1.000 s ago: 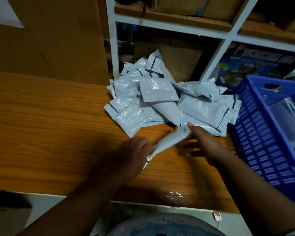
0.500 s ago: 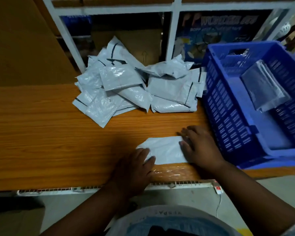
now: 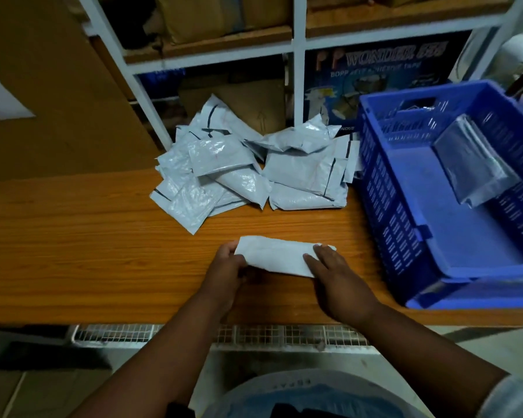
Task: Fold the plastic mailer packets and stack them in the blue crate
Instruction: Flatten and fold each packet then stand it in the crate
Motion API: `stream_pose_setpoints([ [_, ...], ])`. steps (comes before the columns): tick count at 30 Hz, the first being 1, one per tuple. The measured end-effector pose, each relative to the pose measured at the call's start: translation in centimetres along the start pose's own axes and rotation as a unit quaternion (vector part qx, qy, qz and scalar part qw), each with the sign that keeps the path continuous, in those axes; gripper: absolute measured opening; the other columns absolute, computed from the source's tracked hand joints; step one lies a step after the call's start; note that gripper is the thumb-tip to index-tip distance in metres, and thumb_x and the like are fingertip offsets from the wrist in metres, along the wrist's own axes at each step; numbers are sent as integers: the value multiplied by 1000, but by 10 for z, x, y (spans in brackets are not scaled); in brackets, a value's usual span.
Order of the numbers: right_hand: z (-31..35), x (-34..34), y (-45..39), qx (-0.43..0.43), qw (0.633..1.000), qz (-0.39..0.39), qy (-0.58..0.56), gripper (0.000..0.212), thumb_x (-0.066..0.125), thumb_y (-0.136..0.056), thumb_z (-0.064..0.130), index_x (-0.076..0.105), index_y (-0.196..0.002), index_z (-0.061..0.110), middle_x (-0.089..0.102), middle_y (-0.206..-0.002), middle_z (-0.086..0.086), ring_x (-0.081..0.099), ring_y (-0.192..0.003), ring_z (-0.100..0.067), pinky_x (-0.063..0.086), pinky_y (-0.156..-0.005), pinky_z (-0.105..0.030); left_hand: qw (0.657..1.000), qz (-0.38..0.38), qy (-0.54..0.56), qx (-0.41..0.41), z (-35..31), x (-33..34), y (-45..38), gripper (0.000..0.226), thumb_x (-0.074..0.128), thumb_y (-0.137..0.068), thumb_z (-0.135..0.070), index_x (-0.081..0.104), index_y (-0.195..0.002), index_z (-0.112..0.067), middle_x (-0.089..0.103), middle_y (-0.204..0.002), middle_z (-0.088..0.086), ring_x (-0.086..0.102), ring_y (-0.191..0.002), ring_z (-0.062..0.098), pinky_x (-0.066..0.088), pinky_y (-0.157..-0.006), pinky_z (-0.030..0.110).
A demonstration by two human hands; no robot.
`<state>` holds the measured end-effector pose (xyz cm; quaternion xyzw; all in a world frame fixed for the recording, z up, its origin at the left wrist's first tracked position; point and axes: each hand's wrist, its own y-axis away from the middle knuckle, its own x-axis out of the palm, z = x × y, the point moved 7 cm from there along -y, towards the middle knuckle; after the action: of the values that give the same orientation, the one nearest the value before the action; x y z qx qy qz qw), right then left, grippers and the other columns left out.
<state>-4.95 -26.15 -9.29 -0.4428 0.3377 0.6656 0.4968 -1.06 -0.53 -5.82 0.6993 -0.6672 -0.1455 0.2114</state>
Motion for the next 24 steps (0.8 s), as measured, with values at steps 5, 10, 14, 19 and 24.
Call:
stream_pose_setpoints([
  [5, -3, 4, -4, -55, 997, 43, 25, 76, 62, -102, 16, 28, -168, 33, 15, -178, -4, 8, -165, -26, 27, -130, -47, 995, -7, 94, 37, -30, -14, -4, 41, 65, -103, -15, 56, -141, -27, 76, -127, 13, 73, -117, 33, 61, -95, 53],
  [10, 9, -6, -5, -62, 995, 58, 53, 64, 42, -111, 52, 25, -169, 33, 9, -179, -7, 3, -166, -29, 7, -134, -48, 977, -92, -157, 111, -42, -51, -11, 20, 68, -101, -26, 71, -120, -33, 75, -123, 1, 71, -115, 24, 58, -99, 45],
  [14, 13, -28, -7, -13, 1000, 12, 8, 69, 24, -111, 67, 25, -169, 30, 10, -179, -3, 3, -165, -24, 6, -133, -48, 833, -98, -450, 307, -46, -30, -6, 21, 65, -101, -27, 69, -122, -24, 65, -124, -3, 60, -116, 16, 51, -98, 36],
  [19, 4, -37, -37, 13, 997, 14, 81, 72, 21, -110, 64, 11, -170, 26, -2, -179, -2, -6, -165, -24, 4, -133, -54, 689, 23, -600, 406, -11, 48, 6, 42, 53, -102, -34, 61, -138, -14, 60, -139, 8, 55, -128, 28, 50, -106, 48],
  [24, -7, 4, -32, 14, 992, 50, 114, 73, 10, -111, 59, 6, -172, 19, -4, -180, -7, -10, -165, -25, -3, -131, -58, 569, 51, -713, 405, 17, 96, 0, 61, 51, -102, -38, 46, -155, -8, 45, -162, 16, 38, -153, 35, 33, -126, 56],
])
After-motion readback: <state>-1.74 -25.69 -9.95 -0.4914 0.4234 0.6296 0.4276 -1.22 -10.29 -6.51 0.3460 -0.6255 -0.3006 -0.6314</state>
